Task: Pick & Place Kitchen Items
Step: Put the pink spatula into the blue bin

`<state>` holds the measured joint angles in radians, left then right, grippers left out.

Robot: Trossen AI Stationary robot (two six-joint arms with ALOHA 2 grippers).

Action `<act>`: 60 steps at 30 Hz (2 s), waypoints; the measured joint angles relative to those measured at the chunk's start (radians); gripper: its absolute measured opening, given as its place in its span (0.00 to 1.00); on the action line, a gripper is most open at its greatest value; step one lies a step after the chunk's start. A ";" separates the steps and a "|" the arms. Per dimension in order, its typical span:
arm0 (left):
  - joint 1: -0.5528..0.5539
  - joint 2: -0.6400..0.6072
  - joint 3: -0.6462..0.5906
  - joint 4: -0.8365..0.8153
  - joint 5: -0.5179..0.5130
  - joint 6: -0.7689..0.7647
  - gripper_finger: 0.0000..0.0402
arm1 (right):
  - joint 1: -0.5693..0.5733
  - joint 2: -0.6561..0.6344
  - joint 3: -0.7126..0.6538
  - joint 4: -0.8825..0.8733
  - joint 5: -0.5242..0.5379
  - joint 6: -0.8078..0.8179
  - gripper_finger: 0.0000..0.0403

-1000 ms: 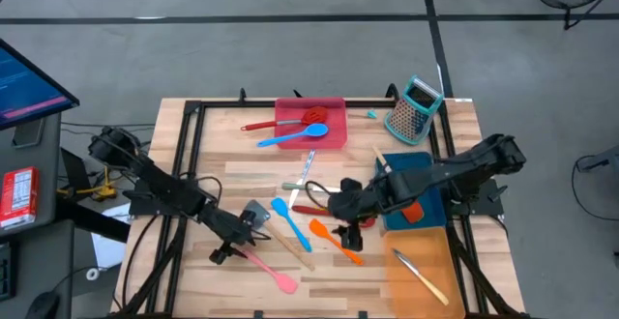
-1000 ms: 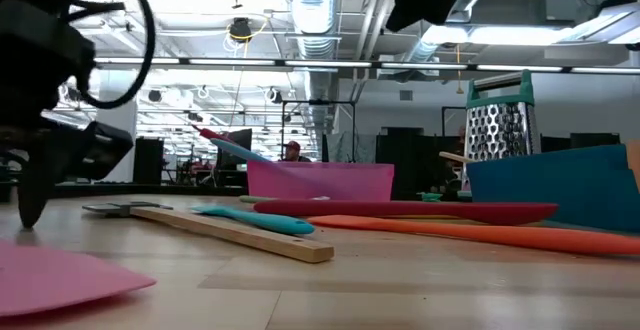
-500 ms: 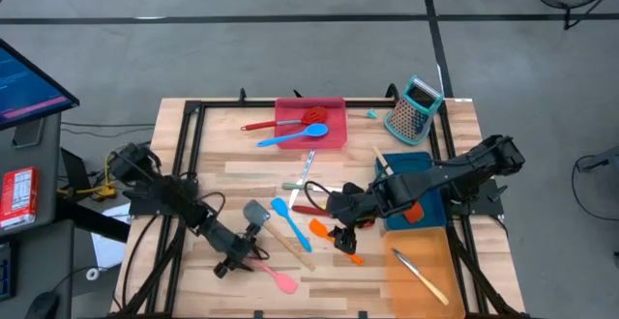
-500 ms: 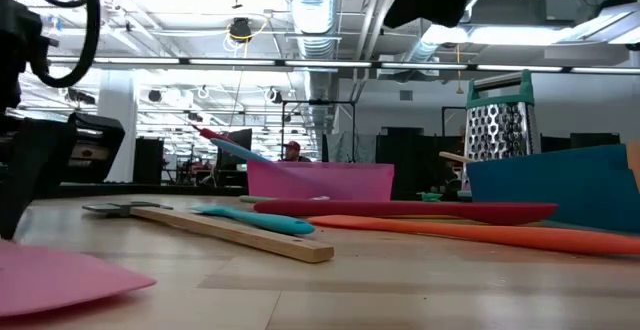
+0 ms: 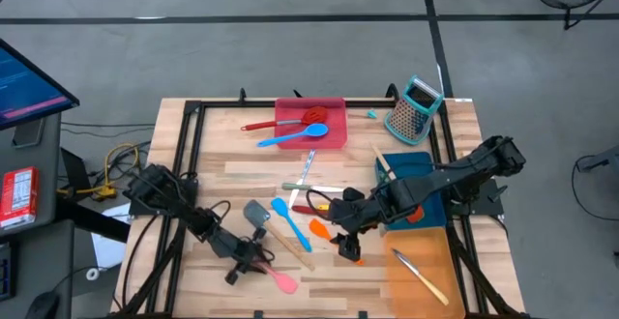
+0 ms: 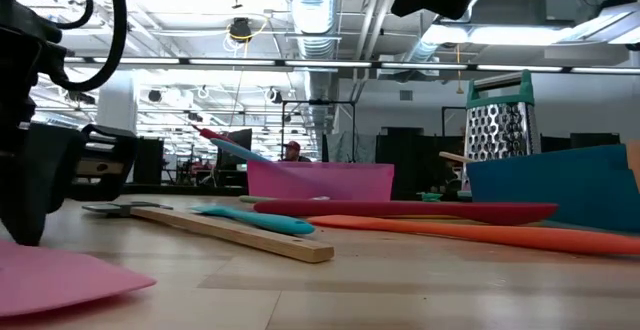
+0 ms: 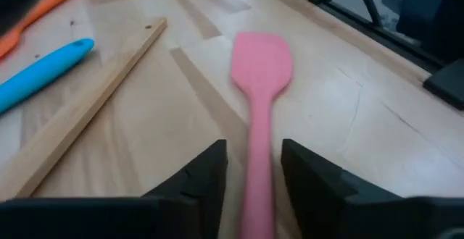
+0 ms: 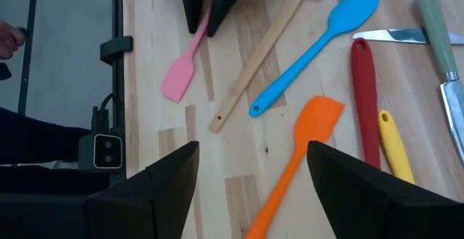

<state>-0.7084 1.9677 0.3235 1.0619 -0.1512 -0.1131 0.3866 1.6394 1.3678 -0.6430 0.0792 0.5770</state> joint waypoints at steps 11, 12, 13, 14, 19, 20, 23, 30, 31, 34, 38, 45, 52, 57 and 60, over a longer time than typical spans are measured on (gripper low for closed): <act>-0.003 0.005 0.001 0.021 0.028 -0.092 0.03 | 0.005 -0.006 0.000 0.005 -0.002 0.069 0.63; -0.003 0.005 0.001 0.022 0.023 -0.120 0.03 | 0.007 -0.006 0.000 0.006 -0.003 0.075 0.63; -0.003 0.005 0.001 0.023 0.016 -0.151 0.03 | 0.012 -0.006 0.000 0.006 -0.003 0.076 0.63; -0.003 0.005 0.001 0.023 0.009 -0.180 0.02 | 0.017 -0.006 0.000 0.008 -0.003 0.076 0.63; -0.003 0.004 0.000 0.047 -0.035 -0.262 0.02 | 0.041 -0.007 0.000 0.013 0.017 0.078 0.63; -0.003 -0.006 0.000 0.038 -0.044 -0.277 0.02 | 0.045 -0.011 0.000 0.013 0.027 0.075 0.63; -0.001 -0.068 -0.004 -0.007 -0.075 -0.323 0.02 | 0.053 -0.026 0.000 0.026 0.073 0.049 0.63; 0.046 -0.223 -0.006 -0.142 -0.113 -0.412 0.02 | 0.058 -0.058 0.000 0.026 0.175 -0.016 0.63; 0.053 -0.237 -0.006 -0.147 -0.113 -0.414 0.02 | 0.058 -0.058 0.000 0.028 0.184 -0.025 0.63; 0.073 -0.282 -0.005 -0.140 -0.113 -0.414 0.02 | 0.058 -0.058 0.000 0.026 0.188 -0.047 0.63; 0.100 -0.344 -0.004 -0.136 -0.113 -0.411 0.02 | 0.058 -0.058 0.000 0.039 0.192 -0.065 0.63; 0.146 -0.477 -0.003 -0.130 -0.106 -0.451 0.02 | 0.067 -0.072 0.000 0.059 0.254 -0.148 0.63; 0.188 -0.653 -0.002 -0.125 -0.060 -0.477 0.02 | 0.079 -0.077 0.000 0.087 0.320 -0.285 0.63; 0.216 -0.752 -0.002 -0.124 -0.060 -0.479 0.02 | 0.072 -0.077 0.000 0.174 0.346 -0.393 0.63; 0.236 -0.809 -0.002 -0.120 -0.060 -0.479 0.02 | 0.056 -0.077 0.000 0.224 0.365 -0.430 0.63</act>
<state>-0.4723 1.1587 0.3218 0.9420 -0.2111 -0.5922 0.4428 1.5623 1.3674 -0.4194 0.4437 0.1466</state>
